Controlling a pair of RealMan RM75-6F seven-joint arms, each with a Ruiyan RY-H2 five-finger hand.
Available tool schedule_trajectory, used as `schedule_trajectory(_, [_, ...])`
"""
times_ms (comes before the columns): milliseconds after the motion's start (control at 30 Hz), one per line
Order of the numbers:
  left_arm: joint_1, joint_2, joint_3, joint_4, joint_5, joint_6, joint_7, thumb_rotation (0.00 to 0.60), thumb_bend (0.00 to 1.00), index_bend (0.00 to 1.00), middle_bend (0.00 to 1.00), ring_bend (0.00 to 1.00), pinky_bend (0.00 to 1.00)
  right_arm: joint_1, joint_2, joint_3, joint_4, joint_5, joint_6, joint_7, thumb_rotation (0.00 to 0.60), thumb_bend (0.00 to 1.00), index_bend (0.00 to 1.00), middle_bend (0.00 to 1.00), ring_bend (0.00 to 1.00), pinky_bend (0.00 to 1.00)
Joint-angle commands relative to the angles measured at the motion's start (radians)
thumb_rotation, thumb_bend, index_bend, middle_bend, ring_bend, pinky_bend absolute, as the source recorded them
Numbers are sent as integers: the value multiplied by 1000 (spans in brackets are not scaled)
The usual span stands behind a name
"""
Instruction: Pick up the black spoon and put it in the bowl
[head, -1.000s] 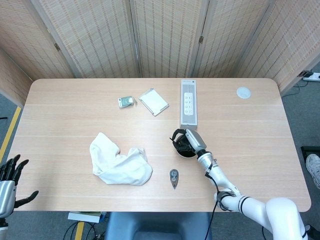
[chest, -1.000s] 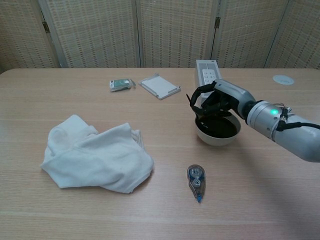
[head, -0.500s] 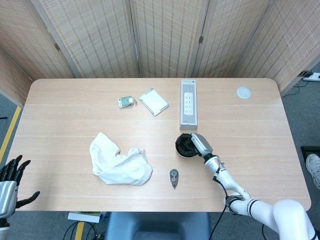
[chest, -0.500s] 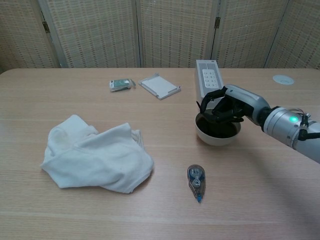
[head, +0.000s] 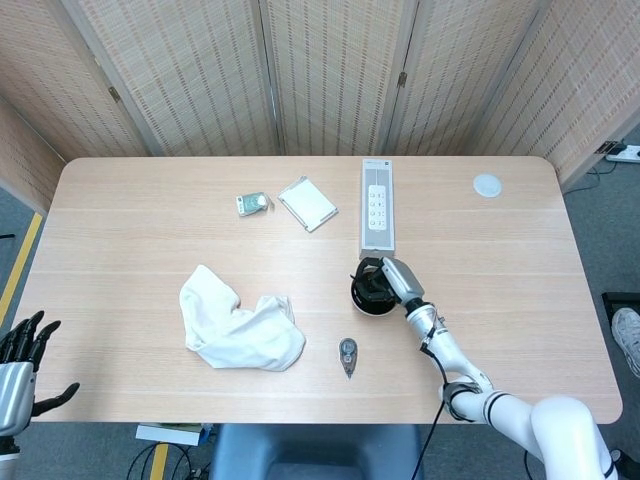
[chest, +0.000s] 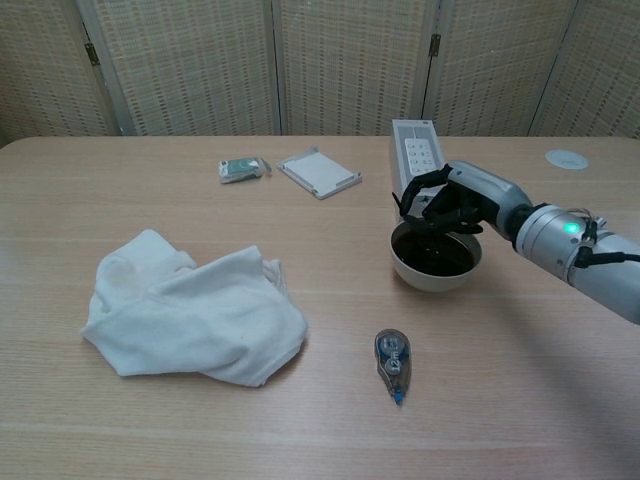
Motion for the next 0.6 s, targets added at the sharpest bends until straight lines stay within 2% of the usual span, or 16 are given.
schedule_trajectory(33, [2, 1, 2, 1, -1, -1, 0, 600, 153, 159, 55, 68, 140, 11, -17, -1, 12, -11, 0, 28, 600, 520, 779, 1000, 1000, 1000])
schedule_trajectory(600, [4, -9, 8, 10, 10, 2, -5, 600, 153, 159, 55, 68, 140, -41, 28, -70, -37, -65, 65, 77, 600, 517, 798, 1000, 1000, 1000])
